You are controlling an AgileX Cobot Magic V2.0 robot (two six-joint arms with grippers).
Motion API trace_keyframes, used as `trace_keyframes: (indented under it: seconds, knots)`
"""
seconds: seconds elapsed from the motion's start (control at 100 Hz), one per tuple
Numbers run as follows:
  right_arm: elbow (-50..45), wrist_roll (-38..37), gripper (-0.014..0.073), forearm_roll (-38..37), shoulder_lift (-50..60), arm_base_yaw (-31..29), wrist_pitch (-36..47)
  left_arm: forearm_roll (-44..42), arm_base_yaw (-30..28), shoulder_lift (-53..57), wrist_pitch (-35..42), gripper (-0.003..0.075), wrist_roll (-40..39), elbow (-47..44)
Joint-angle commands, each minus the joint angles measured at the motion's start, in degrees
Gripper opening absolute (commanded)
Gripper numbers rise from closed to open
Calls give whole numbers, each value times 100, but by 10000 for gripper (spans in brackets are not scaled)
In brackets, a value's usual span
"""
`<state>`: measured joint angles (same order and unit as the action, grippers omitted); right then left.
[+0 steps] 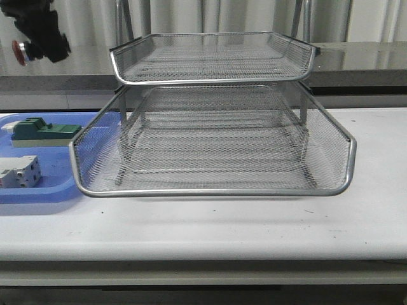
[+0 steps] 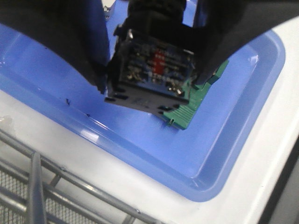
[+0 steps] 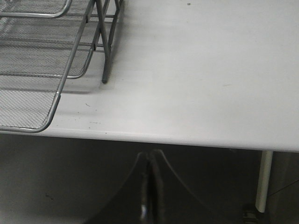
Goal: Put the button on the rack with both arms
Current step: 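Grasp the red push button with the left gripper and lift it, then carry the button over the pulled-out tray and lower it inside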
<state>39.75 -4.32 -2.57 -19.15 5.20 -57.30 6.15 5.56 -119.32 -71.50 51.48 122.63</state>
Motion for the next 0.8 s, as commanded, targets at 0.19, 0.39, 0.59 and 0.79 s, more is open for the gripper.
trace_keyframes:
  seconds: [0.19,0.39,0.59,0.79]
  knots:
    - [187,-20,-69,-68,-46,-18,376,75,412,1456,-177,-20,-531,-326]
    - [187,-20,-69,-68,-46,-18,376,75,1026,2312,-177,-20,-534,-1182]
    - [187,-20,-69,-68,-46,-18,376,272,1833,2728,-177,-20,-689,-1717]
    - [187,-20,-69,-68,-46,-18,376,471,2610,2595,-177,-20,-689,-1893]
